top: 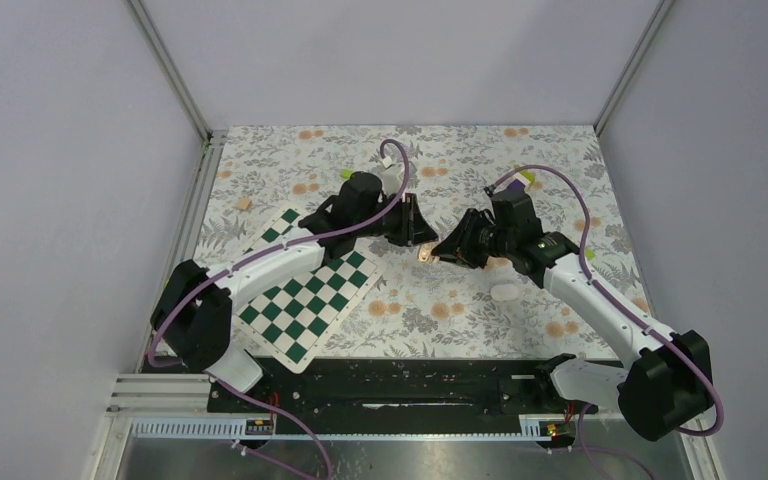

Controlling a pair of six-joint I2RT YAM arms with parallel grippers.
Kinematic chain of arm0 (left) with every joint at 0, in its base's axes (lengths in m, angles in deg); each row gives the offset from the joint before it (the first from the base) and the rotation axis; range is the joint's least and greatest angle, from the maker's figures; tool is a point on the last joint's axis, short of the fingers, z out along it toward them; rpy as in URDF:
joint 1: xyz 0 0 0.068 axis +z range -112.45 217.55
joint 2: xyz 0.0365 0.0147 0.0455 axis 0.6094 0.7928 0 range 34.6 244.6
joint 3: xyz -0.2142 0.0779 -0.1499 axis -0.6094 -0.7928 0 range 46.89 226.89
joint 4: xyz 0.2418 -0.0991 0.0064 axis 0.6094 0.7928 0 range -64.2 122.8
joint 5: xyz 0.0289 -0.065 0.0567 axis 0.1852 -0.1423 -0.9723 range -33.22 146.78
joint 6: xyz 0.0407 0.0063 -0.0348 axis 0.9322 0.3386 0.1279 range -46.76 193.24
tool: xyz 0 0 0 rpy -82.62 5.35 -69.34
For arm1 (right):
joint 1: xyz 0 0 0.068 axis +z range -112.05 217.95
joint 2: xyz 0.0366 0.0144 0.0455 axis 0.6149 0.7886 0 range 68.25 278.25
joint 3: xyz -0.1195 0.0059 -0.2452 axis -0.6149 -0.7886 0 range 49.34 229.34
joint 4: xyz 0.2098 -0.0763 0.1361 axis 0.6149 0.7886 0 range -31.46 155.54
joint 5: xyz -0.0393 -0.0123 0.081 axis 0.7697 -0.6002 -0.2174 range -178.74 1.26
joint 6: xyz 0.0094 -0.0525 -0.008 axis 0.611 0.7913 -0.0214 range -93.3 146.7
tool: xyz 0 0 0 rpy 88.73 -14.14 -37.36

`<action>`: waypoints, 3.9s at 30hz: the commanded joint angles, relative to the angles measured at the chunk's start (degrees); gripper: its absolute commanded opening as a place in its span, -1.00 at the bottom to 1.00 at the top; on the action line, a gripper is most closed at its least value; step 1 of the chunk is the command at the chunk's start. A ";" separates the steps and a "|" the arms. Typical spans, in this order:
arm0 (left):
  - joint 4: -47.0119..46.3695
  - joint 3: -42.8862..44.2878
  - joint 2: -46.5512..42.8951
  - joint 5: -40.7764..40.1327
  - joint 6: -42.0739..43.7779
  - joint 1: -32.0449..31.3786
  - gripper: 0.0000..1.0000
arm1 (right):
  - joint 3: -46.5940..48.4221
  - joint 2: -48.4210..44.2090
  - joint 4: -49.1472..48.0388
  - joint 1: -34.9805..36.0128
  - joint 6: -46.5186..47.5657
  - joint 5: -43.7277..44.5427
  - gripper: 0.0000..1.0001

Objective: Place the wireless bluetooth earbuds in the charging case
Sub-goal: Insert the left earbud into the left side groove of the charging case.

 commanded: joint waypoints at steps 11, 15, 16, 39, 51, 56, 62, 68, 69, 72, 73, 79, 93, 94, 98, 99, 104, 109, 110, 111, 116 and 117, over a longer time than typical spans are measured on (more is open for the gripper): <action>-5.56 -5.70 -4.87 -5.85 -3.78 -0.03 -1.00 | -1.94 -3.76 -7.41 0.48 -3.34 -1.54 -1.00; -6.77 -6.53 -5.53 -6.51 -5.56 -0.01 -1.00 | -2.93 -4.04 -9.37 0.50 -3.84 -1.83 -1.00; -7.07 -6.65 -5.61 -6.54 -5.86 0.01 -1.00 | -3.20 -4.09 -9.70 0.50 -4.00 -1.82 -1.00; -4.81 -8.20 -8.38 -5.99 -2.47 0.99 -1.00 | -5.57 -7.73 -13.54 0.18 -9.45 -0.52 -1.00; 1.11 -6.03 -7.67 -4.86 4.10 0.76 -1.00 | -3.84 -8.50 -12.57 -0.29 -9.20 -1.35 -1.00; 1.97 -5.68 -7.22 -4.80 4.61 0.53 -0.97 | -3.31 -8.68 -12.34 -0.36 -9.02 -1.30 -1.00; 2.85 -4.99 -6.55 -5.41 5.04 0.20 -0.70 | -3.09 -9.12 -12.43 -0.42 -9.01 -1.85 -1.00; 3.71 -4.46 -6.49 -6.93 5.30 0.00 -0.59 | -2.52 -10.04 -11.46 -0.38 -8.35 -1.92 -1.00; 3.77 -4.44 -6.51 -7.10 5.31 0.03 -0.57 | -2.48 -10.17 -11.36 -0.37 -8.25 -1.85 -1.00; 4.08 -4.37 -6.61 -7.64 5.52 -0.06 -0.45 | -2.37 -10.15 -11.28 -0.34 -8.15 -1.89 -1.00; 4.29 -4.37 -6.64 -7.77 5.63 -0.12 -0.38 | -2.35 -10.18 -11.20 -0.37 -8.16 -1.95 -1.00; 4.60 -4.34 -7.10 -8.55 5.92 -0.17 -0.26 | -2.37 -9.90 -11.29 -0.38 -8.08 -1.99 -1.00; 6.76 -2.28 -9.78 -6.79 5.56 -0.30 0.31 | -2.36 -9.45 -8.46 -0.38 -6.13 -0.45 -1.00; 7.08 -2.05 -10.09 -6.76 5.57 -0.27 0.39 | -2.38 -9.42 -8.44 -0.38 -6.06 -0.48 -1.00; 7.82 -1.45 -11.07 -5.49 5.53 -0.24 0.57 | -2.38 -9.25 -8.33 -0.38 -5.95 -0.34 -1.00; 8.00 -1.19 -11.21 -5.14 5.57 -0.29 0.58 | -2.38 -9.23 -8.35 -0.38 -5.99 -0.36 -1.00; 8.75 1.16 -11.51 -2.40 5.13 -0.28 0.59 | -2.13 -9.05 -7.98 -0.38 -5.81 -0.48 -1.00; 8.53 3.97 -11.22 -1.17 4.79 0.17 0.36 | -1.74 -8.97 -7.34 -0.38 -5.32 -0.36 -1.00; 8.84 4.79 -10.73 -0.80 4.78 0.32 0.33 | -1.50 -8.91 -6.87 -0.38 -5.00 -0.31 -1.00; 9.25 5.74 -10.14 -0.51 4.78 0.50 0.31 | -1.15 -8.86 -6.23 -0.38 -4.62 -0.15 -1.00; 12.22 10.47 -6.57 0.74 5.35 0.67 0.07 | 0.75 -8.71 -2.34 -0.37 -2.08 0.84 -1.00; 11.83 10.73 -6.11 1.30 5.13 0.71 0.06 | 1.12 -8.63 -1.71 -0.38 -1.63 0.90 -1.00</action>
